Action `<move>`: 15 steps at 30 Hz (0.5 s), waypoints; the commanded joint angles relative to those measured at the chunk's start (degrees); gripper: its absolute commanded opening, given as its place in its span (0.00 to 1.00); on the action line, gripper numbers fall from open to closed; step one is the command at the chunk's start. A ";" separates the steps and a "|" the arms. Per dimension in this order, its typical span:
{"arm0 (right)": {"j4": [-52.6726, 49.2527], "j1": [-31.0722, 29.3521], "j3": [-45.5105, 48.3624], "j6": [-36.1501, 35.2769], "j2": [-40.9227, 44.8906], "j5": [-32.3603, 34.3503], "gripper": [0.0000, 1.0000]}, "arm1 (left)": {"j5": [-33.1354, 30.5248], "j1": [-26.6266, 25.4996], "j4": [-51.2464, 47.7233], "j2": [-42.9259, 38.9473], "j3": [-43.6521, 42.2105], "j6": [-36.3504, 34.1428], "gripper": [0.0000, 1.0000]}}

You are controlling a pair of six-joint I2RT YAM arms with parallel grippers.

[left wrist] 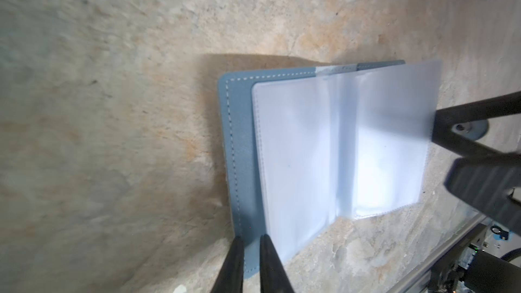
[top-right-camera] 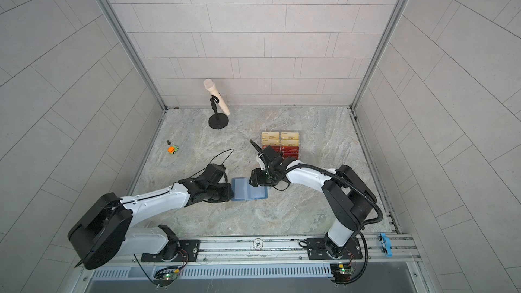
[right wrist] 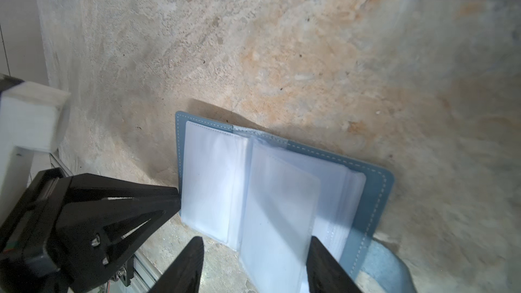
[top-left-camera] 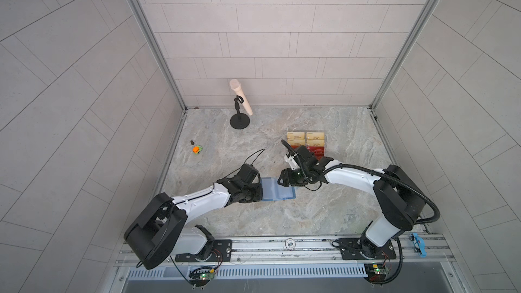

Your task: Put the credit cards into the card holder

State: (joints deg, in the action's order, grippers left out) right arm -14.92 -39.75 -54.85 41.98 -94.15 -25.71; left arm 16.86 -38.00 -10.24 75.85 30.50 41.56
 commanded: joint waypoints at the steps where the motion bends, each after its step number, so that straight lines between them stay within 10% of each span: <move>1: -1.97 -0.24 0.32 -1.11 0.39 1.47 0.61 | -0.96 0.21 -1.71 0.64 1.01 -1.51 0.16; 15: -3.35 -0.60 -0.72 -1.89 -4.47 1.32 0.62 | -0.22 0.21 -1.26 1.65 1.16 -1.63 0.15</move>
State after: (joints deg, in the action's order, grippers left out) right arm -16.49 -39.92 -54.94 40.66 -97.43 -25.43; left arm 16.71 -38.00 -10.79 76.75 30.52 40.88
